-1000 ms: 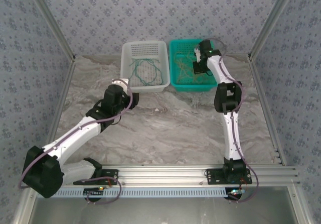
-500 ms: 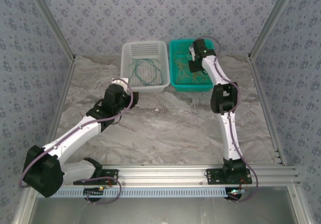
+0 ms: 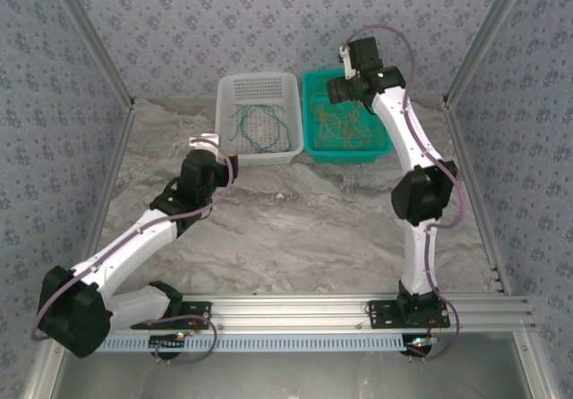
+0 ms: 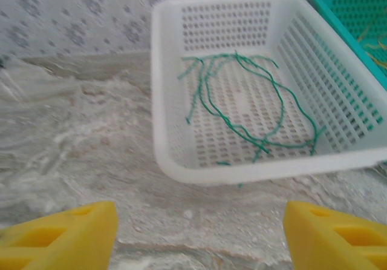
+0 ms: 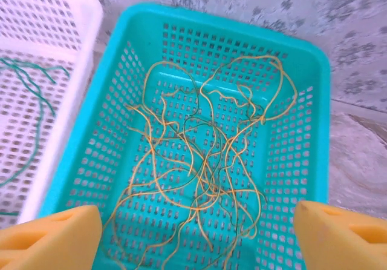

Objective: Untangle the cables

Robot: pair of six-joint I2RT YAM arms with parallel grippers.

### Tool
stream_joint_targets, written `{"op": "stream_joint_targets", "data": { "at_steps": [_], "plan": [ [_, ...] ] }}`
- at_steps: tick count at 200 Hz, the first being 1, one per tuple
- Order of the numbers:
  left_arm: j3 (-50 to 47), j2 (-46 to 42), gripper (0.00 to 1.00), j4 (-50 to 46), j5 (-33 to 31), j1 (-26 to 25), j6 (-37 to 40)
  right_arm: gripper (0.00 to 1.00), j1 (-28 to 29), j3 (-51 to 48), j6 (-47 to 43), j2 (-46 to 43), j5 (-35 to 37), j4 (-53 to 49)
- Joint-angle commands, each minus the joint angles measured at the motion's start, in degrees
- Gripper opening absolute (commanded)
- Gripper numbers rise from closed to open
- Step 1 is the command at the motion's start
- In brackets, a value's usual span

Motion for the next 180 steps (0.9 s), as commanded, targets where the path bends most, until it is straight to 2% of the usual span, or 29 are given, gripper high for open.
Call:
{"op": "stream_joint_targets", "data": {
  "at_steps": [1,6,13,26,34,48,59,68,78,93,107,125,133,146,164,180],
  "plan": [
    [-2.5,-4.0,0.85,7.3,-4.5,2.1,2.9,0.87,1.7,-14.1,3.2,-9.1,5.5,4.7],
    [-3.5,-4.4,0.86,9.0,-5.3,2.7,3.8,0.89,2.4,-19.3,3.1,-13.0,7.1,9.5],
    [-5.0,-4.7,0.96,10.9,-7.6,3.5,4.1,0.9,3.6,-29.0,2.2,-19.1,10.0,18.2],
    [-7.4,-4.7,0.98,12.2,-8.8,6.6,4.1,0.95,5.2,-47.3,-0.1,-29.2,15.6,33.1],
    [-8.8,-4.4,0.99,12.4,-8.7,8.9,3.5,0.96,4.7,-55.7,2.3,-34.1,18.4,38.1],
    [-12.5,-3.4,0.99,15.3,-5.5,13.7,3.3,0.95,1.8,-66.3,8.3,-39.1,19.7,40.0],
    [-15.7,-2.2,0.99,19.6,-1.5,16.8,3.7,0.95,0.6,-76.4,6.0,-42.2,20.9,48.1],
    [-17.9,-0.8,0.99,22.7,-0.6,18.7,3.6,0.97,-0.2,-84.2,4.8,-44.0,23.0,55.0],
    [-19.4,0.9,0.99,24.7,1.1,20.5,3.8,0.98,-2.0,-90.3,4.9,-45.1,22.2,60.5],
    [-20.7,4.9,0.99,29.2,3.3,22.1,5.9,0.99,-5.8,-95.0,7.7,-43.9,19.1,64.6],
    [-20.0,9.2,0.99,30.3,4.6,23.5,6.0,0.98,-8.3,-95.7,10.1,-41.6,19.5,65.3],
    [-21.3,14.0,0.98,37.6,4.7,24.0,9.0,0.98,-9.4,-99.8,3.7,-38.1,17.8,77.0],
    [-21.6,13.6,0.98,37.8,5.2,24.2,10.1,0.98,-10.4,-101.7,1.7,-36.9,15.5,82.2],
    [-26.2,13.7,0.98,48.6,9.4,25.0,13.3,0.98,-11.9,-103.2,1.4,-35.5,12.3,86.1],
    [-31.3,16.9,0.99,60.4,12.9,27.4,11.2,0.98,-12.9,-105.9,-0.2,-35.1,7.4,91.4],
    [-33.5,21.9,0.99,68.9,16.2,28.8,11.0,1.0,-15.3,-109.6,-0.5,-34.6,-2.3,97.0]
  ]
}}
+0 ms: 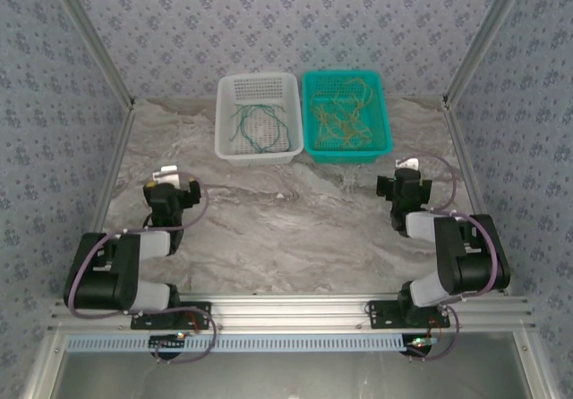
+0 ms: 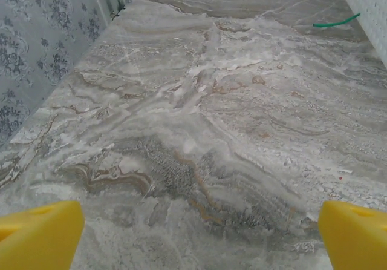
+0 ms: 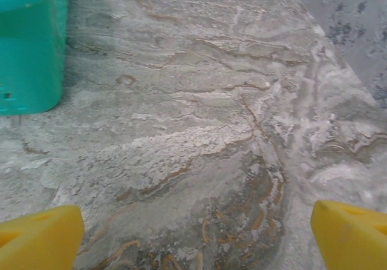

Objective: Untangle the cables

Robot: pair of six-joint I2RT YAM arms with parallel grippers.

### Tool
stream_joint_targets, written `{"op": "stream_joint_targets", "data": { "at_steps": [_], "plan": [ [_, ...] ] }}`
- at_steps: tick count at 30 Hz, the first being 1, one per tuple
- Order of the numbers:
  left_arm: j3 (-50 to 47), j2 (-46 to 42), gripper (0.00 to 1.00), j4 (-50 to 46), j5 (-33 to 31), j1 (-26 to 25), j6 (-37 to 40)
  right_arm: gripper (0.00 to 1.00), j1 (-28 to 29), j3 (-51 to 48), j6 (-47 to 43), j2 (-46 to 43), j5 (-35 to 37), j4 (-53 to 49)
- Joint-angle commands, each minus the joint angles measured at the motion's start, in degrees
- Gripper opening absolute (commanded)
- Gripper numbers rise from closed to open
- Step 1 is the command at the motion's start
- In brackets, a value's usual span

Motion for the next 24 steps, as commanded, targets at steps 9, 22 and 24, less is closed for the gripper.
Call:
{"op": "stream_joint_targets", "data": {
  "at_steps": [9,22,24],
  "plan": [
    [9.0,7.8,0.99,-2.4,10.9,3.9,0.4,1.0,-4.3,-2.3,-0.3,2.5,-12.2,12.4],
    [9.2,7.9,0.99,-2.8,10.7,4.0,0.2,1.0,-5.1,-1.8,0.0,2.7,-14.1,11.8],
    [9.1,7.9,0.99,-2.8,10.7,4.0,0.2,1.0,-5.1,-1.4,-1.0,2.7,-16.8,10.8]
  ]
}}
